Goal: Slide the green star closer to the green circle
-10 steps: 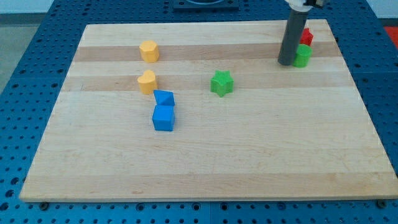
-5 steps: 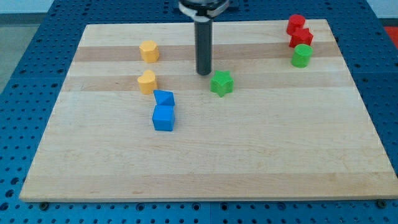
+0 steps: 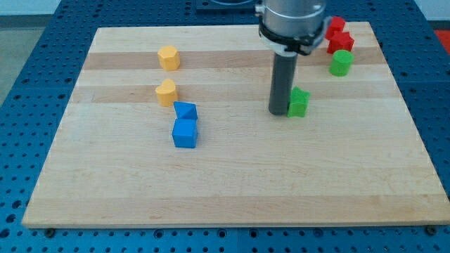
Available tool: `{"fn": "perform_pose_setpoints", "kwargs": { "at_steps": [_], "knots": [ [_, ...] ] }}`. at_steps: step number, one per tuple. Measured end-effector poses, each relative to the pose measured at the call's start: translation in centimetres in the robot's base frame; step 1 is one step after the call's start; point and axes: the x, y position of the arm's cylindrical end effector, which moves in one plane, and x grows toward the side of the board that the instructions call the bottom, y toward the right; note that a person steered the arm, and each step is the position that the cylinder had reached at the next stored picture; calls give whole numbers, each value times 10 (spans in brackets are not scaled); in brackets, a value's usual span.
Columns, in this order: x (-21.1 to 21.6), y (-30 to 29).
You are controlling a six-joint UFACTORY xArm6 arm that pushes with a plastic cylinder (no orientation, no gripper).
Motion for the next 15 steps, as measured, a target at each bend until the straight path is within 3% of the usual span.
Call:
{"fn": "perform_pose_setpoints", "kwargs": {
  "at_steps": [1, 3, 5, 7, 9, 12, 15],
  "knots": [
    [20, 21],
    [-10, 28],
    [-44, 7],
    [-50, -54],
    [-90, -38],
    [-92, 39],
    [-86, 2]
  ]
}}
